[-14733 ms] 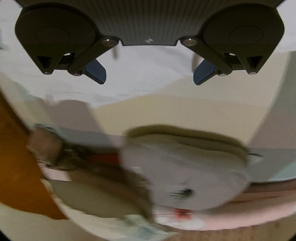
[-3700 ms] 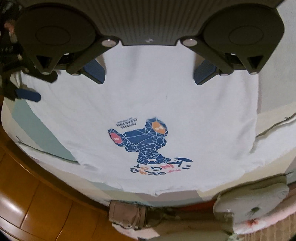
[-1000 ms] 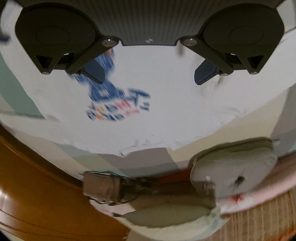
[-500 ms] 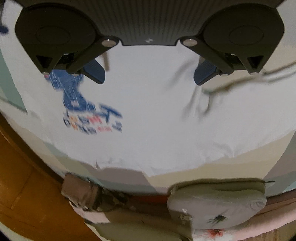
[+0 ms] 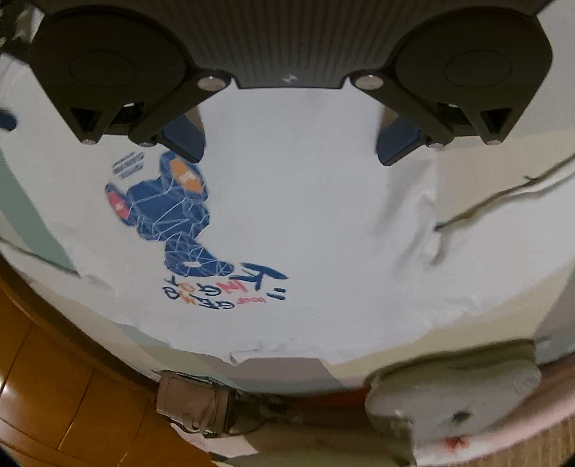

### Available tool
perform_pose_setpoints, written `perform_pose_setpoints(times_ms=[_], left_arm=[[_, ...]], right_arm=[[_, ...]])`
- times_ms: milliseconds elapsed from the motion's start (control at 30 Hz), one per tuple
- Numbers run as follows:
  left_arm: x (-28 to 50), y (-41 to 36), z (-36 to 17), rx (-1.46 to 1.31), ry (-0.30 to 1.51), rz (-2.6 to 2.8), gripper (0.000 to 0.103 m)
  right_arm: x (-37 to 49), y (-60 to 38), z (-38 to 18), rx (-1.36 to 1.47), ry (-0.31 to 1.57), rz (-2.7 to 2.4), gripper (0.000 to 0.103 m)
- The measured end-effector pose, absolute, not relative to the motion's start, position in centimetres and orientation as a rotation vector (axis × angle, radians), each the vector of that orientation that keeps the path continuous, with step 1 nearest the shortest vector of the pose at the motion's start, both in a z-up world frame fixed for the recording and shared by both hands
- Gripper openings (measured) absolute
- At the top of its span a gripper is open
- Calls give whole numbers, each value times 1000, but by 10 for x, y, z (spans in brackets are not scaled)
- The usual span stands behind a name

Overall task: Fold clothes
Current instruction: 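Move the open left gripper over the sweatshirt collar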

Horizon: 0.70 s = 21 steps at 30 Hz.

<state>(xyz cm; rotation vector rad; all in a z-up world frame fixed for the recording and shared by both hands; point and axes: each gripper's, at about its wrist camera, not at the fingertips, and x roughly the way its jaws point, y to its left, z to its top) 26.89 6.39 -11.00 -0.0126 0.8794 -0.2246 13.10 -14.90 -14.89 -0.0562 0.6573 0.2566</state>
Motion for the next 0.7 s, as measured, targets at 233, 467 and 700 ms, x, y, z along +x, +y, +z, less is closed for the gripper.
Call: perform_pose_setpoints(times_ms=[233,467,700], left_arm=[[225,56,-95,-31,805,-293,102],[211,48,-108,-42,861,-334,102],[190,64,-103,-130,885,-387,102]], right_arm=[[130,-146,-152,-63,633,241,103],[125,-147,-155,-66,611,233,103],[130,-146,-150,-74,666,235,103]])
